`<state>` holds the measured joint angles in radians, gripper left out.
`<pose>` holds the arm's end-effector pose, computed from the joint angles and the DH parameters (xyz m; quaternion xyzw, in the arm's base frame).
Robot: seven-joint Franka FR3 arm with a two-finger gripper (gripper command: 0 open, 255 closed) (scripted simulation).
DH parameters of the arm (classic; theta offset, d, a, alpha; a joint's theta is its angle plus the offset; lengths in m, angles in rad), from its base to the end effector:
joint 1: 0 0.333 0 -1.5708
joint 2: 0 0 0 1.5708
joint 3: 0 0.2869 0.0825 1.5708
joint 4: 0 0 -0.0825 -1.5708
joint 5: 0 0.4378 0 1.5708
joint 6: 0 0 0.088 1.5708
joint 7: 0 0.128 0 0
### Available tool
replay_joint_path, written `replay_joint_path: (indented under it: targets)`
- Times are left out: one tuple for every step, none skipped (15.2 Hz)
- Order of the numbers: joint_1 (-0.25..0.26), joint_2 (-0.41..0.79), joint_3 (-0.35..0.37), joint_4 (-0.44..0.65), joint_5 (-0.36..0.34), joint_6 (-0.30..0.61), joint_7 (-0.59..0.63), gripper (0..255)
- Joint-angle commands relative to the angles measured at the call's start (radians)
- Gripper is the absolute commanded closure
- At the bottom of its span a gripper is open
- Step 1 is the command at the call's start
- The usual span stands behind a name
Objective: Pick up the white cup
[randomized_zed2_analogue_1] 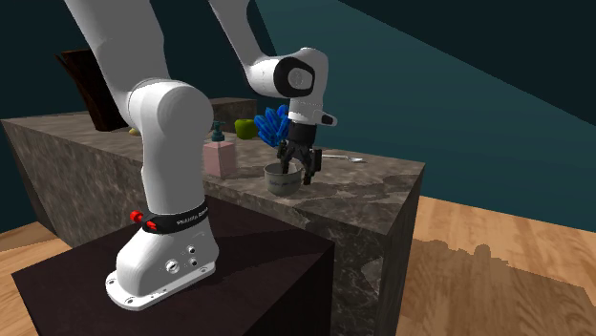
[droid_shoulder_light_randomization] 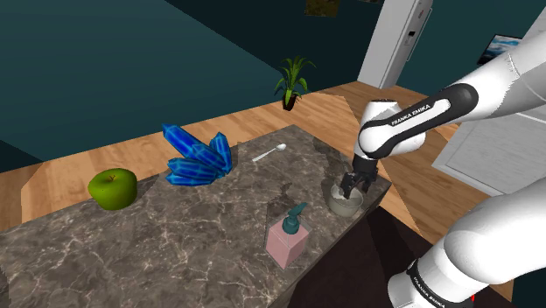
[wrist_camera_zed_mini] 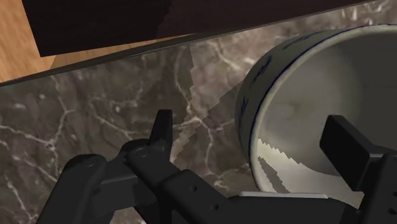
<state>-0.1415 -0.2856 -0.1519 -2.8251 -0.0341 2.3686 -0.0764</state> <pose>0.3649 -0.1017 0.1753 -0.9921 0.0899 0.0833 0.0259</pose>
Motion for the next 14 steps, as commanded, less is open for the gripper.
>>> replay_joint_path:
  targets:
    - [0.001, 0.015, -0.001, -0.003, 0.002, 0.019, -0.002, 0]
    - [0.002, 0.015, -0.001, -0.002, 0.002, 0.017, -0.001, 255]
    - [0.002, 0.018, -0.001, -0.001, 0.003, 0.019, -0.002, 255]
    - [0.002, 0.019, -0.001, 0.0, 0.003, 0.019, -0.002, 255]
    - [0.002, 0.019, -0.001, 0.0, 0.003, 0.019, -0.002, 255]
    - [0.002, 0.018, -0.001, 0.0, 0.003, 0.019, -0.002, 255]
    - [0.002, 0.018, -0.001, 0.0, 0.003, 0.019, -0.002, 255]
    - [0.002, 0.018, -0.001, 0.0, 0.003, 0.019, -0.002, 255]
    - [0.002, 0.018, -0.001, 0.0, 0.003, 0.019, -0.002, 255]
    - [0.002, 0.018, -0.001, 0.0, 0.003, 0.018, -0.002, 255]
    - [0.001, 0.015, -0.001, -0.003, 0.002, 0.019, -0.002, 255]
    - [0.0, -0.001, 0.0, 0.0, 0.0, -0.001, 0.0, 255]
    - [-0.001, -0.017, 0.001, 0.003, -0.002, -0.02, 0.002, 255]
    - [-0.002, -0.032, 0.002, 0.007, -0.004, -0.039, 0.004, 255]
